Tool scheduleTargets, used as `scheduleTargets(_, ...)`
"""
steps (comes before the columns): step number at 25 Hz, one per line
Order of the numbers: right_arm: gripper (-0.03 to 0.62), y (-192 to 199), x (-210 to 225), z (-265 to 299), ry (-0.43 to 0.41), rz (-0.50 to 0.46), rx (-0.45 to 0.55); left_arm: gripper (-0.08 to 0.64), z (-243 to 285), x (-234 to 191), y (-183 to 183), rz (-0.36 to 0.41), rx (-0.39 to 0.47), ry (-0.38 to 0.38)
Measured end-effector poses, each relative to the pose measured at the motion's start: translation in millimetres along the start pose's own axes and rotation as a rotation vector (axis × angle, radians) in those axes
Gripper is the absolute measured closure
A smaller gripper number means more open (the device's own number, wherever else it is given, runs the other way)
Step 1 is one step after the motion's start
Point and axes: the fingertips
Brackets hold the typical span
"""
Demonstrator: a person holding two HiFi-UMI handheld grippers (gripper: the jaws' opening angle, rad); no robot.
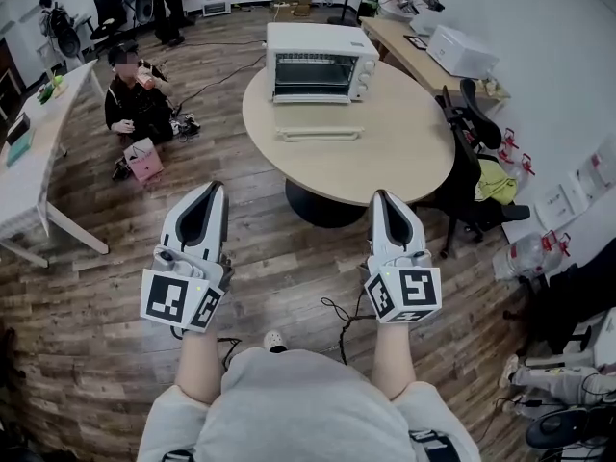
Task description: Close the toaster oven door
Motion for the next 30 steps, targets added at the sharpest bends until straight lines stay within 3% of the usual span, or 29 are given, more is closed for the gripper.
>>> scheduleTargets(18,0.581,30.0,3.4,70.3,0.036,-0.002,-0.039,0.554,52.6,-61.1,37.2,-0.051,-0.027,0.024)
scheduleTargets(30,0.581,40.3,50.9,180.3,-0.026,0.006,-0.014,0.554,148.7,-100.5,47.0,-0.024,0.000,-0.029)
Point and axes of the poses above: the fingertips, and each gripper's own axes: z forward along the fingers, x to its right, y out of its underside, and after that the axes turned 5 degrees about -z, right-handed
